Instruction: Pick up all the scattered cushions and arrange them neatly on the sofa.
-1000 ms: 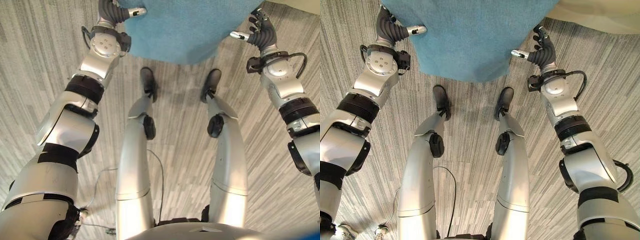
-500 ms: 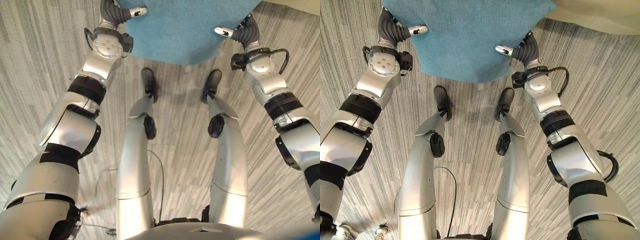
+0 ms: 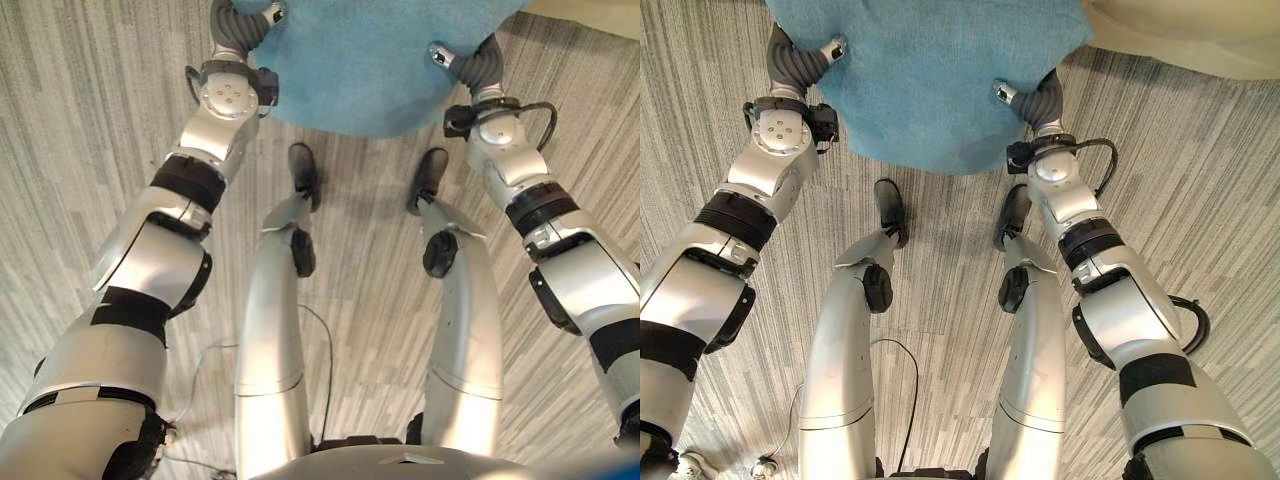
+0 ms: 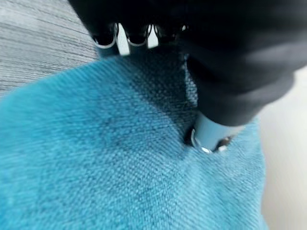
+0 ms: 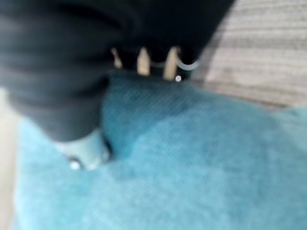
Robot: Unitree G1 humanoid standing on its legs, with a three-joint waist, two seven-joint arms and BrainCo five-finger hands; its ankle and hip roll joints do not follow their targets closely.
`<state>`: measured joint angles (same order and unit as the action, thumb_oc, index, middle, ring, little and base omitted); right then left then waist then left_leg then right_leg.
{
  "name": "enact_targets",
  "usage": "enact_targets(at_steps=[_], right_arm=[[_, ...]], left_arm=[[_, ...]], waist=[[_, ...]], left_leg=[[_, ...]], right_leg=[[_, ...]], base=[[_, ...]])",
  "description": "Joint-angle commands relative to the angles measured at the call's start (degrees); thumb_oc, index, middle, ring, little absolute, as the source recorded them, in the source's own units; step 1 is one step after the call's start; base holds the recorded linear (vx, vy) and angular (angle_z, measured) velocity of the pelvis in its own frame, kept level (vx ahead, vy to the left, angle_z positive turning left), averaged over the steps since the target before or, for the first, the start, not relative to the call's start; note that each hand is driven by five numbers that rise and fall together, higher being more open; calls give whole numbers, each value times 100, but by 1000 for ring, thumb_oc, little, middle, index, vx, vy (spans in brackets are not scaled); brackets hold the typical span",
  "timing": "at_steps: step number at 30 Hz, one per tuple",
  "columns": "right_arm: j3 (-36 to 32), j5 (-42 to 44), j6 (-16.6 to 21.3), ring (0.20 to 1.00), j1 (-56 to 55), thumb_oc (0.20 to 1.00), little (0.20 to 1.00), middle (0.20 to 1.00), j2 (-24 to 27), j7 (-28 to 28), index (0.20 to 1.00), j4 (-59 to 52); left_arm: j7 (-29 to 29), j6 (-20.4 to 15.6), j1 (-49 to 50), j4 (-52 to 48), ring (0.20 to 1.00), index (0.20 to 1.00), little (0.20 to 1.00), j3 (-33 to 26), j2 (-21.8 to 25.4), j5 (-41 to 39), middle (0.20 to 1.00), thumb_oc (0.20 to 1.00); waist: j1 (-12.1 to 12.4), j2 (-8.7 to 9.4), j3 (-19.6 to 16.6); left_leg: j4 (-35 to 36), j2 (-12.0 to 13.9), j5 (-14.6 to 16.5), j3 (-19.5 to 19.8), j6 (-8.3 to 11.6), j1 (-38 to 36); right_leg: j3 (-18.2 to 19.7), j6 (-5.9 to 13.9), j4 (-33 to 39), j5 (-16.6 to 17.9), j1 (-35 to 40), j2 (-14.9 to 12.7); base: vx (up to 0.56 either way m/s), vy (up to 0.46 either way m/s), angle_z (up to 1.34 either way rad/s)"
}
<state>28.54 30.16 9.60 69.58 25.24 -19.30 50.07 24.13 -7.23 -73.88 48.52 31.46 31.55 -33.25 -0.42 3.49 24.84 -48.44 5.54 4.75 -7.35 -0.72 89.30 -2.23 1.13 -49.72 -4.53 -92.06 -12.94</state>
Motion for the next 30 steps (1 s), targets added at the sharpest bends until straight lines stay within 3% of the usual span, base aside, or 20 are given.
enact_targets(at_steps=[1, 5, 11, 16, 17, 18, 24, 27, 30], right_arm=[[208, -3, 549, 200, -78, 200, 200, 200, -391, 65, 200, -687], [-169, -126, 615, 200, -450, 200, 200, 200, -39, 87, 200, -1125], [-748, -637, 740, 200, -1687, 200, 200, 200, -211, 192, 200, -1940], [-878, -996, 758, 200, -2597, 200, 200, 200, -371, 319, 200, -2699], [-888, -1177, 737, 200, -2881, 200, 200, 200, -371, 352, 200, -2901], [-958, -1296, 712, 200, -3336, 200, 200, 200, -425, 440, 200, -3122], [-1084, -1477, 613, 200, -4591, 200, 200, 200, -594, 731, 200, -3532], [-1161, -1529, 545, 200, -4901, 200, 200, 200, -556, 848, 200, -3641], [-1273, -1723, 385, 200, -5269, 200, 200, 200, -472, 972, 200, -3551]], left_arm=[[15, -805, 478, -542, 200, 200, 200, -591, -118, -153, 200, 200], [-110, -830, 861, -797, 200, 200, 200, -799, -184, -109, 200, 200], [-466, -931, 2303, -2000, 200, 200, 200, -1124, -837, 499, 200, 200], [-624, -1031, 3422, -2899, 200, 200, 200, -1249, -986, 888, 200, 200], [-677, -1043, 3751, -3123, 200, 200, 200, -1259, -954, 1068, 200, 200], [-762, -1081, 4269, -3459, 200, 200, 200, -1325, -968, 1234, 200, 200], [-870, -1106, 5870, -3914, 200, 200, 200, -1712, -960, 1574, 200, 200], [-907, -1073, 6225, -4012, 200, 200, 200, -1856, -971, 1545, 200, 200], [-1058, -1014, 6725, -4135, 200, 200, 200, -1975, -1048, 1442, 200, 200]], waist=[[-184, -401, -843], [-270, -346, -1185], [-325, -368, -1226], [-319, -325, -1367], [-319, -294, -1420], [-297, -264, -1503], [-128, -190, -1514], [-89, -173, -1551], [-10, -98, -1636]], left_leg=[[24, -257, 185, 781, 304, 62], [461, -214, 129, 735, 329, -50], [2176, -269, -155, 777, 434, -2029], [2886, -289, -187, 896, 509, -3306], [3156, -349, -389, 894, 502, -3712], [3459, -403, -382, 881, 517, -4409], [4186, -414, -391, 753, 517, -6585], [4388, -388, -402, 725, 514, -7140], [4405, -441, -185, 645, 435, -7808]], right_leg=[[199, 655, 67, -54, 211, 202], [179, 651, 279, -62, 267, 214], [-152, 631, 1552, 2, 2120, 275], [-322, 632, 2251, 145, 3304, 169], [-406, 596, 2551, 386, 3682, 144], [-496, 620, 2892, 443, 4330, 120], [-762, 656, 3942, 530, 6657, 138], [-835, 685, 4177, 532, 7264, 154], [-874, 752, 4345, 490, 8031, 163]], base=[[0, 0, 0], [-34, -28, -1], [-80, -43, 10], [11, -32, 5], [-73, 27, 10], [-68, 34, 10], [100, 12, 6], [167, 46, -2], [116, 95, 3]])
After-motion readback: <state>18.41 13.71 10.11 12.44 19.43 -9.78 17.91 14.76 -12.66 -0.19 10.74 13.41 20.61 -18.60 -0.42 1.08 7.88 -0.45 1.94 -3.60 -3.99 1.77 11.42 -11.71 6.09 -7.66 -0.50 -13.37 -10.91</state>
